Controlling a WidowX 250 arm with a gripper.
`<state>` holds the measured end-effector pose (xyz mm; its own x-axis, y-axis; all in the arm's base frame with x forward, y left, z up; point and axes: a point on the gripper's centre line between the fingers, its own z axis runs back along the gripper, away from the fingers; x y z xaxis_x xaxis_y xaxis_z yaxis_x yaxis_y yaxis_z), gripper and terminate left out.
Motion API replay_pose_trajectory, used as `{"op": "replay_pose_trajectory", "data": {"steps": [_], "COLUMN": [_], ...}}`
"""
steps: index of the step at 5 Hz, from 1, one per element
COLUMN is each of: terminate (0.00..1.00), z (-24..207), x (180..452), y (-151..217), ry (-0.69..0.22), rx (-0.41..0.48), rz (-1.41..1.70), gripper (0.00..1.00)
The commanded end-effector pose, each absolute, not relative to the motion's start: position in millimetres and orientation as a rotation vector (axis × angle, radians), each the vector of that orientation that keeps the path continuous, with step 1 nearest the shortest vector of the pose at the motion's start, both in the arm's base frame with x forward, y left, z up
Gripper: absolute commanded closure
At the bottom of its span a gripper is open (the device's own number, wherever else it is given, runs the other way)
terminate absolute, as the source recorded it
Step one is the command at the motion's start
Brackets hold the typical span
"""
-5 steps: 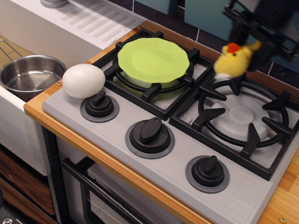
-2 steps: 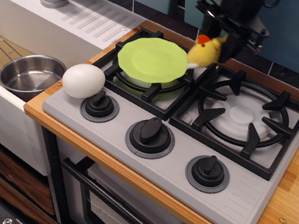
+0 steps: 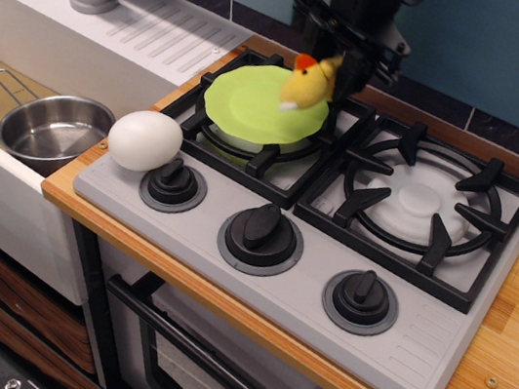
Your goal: Put stuffedduck on plate and egg in pot or pan in sink
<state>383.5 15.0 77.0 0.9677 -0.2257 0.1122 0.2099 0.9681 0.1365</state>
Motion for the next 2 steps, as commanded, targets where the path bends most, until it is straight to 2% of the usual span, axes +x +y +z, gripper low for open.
{"op": "replay_pose_trajectory", "data": {"steps": [1, 2], "terminate": [0.00, 0.00], "z": [110.2, 106.3], "x": [385.7, 384.4], "y": [31.6, 32.8], "ry": [-0.212, -0.218], "rx": [0.154, 0.152], "rz": [-0.237, -0.238], "gripper": [1.00, 1.00]}}
